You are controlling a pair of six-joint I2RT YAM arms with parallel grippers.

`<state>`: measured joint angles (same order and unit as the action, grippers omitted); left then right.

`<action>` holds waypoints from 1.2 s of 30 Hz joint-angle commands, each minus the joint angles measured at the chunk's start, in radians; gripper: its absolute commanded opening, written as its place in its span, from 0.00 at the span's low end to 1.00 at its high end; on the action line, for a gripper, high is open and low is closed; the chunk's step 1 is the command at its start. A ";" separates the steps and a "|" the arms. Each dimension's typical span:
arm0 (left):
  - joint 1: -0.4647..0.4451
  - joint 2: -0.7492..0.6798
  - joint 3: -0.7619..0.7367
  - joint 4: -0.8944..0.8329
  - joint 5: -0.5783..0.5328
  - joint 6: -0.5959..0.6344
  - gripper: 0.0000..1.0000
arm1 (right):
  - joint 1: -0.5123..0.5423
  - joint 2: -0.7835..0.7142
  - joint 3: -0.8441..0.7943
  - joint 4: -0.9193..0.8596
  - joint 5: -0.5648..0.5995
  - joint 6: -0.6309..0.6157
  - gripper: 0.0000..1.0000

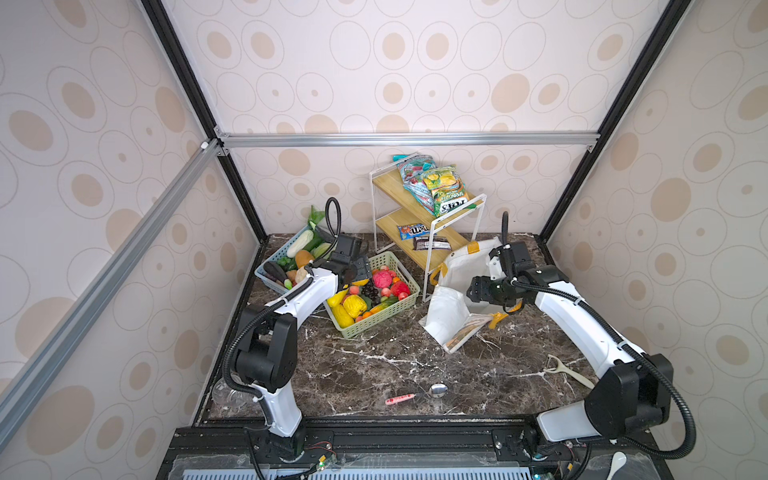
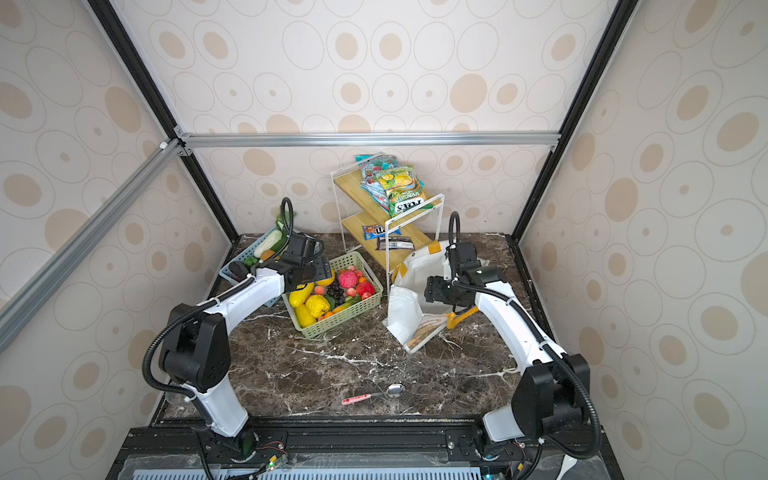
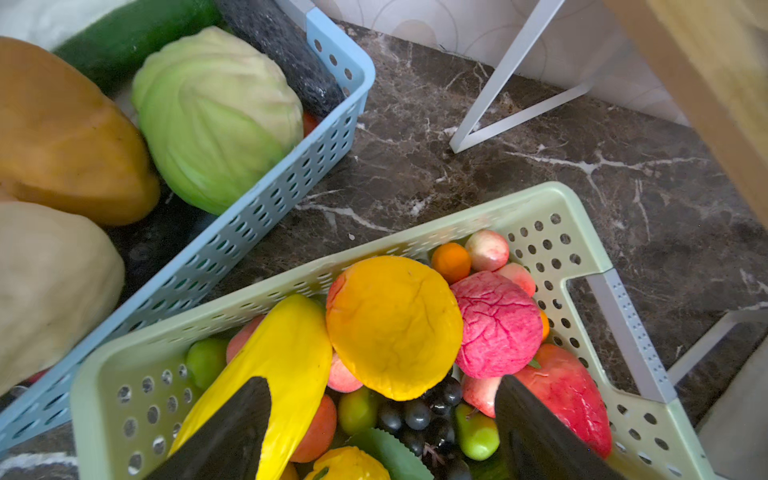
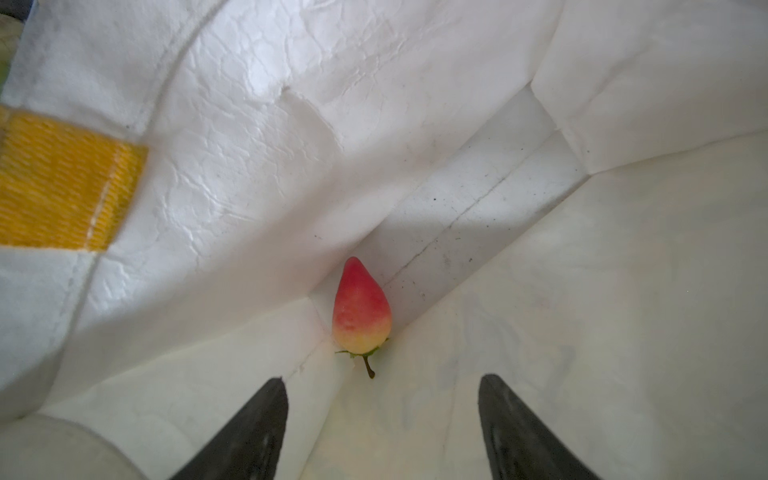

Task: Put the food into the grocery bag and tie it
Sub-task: 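Raise the right gripper from the tote while the left moves over the vegetable basket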

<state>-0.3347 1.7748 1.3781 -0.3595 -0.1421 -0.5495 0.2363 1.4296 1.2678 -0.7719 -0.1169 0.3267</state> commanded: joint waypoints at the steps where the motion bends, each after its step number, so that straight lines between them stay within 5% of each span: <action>1: 0.022 0.003 0.064 -0.055 -0.060 0.062 0.86 | 0.006 -0.045 0.027 -0.055 0.043 -0.017 0.76; 6: 0.067 0.015 0.104 -0.064 -0.062 0.079 0.86 | 0.011 -0.098 0.005 -0.046 0.039 -0.007 0.85; 36: 0.196 0.322 0.449 -0.068 -0.103 -0.126 0.94 | 0.116 -0.229 -0.010 0.013 0.120 0.029 0.86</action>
<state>-0.1474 2.0769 1.7649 -0.4019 -0.2134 -0.6296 0.3443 1.2129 1.2667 -0.7685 -0.0036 0.3435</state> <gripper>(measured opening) 0.943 0.856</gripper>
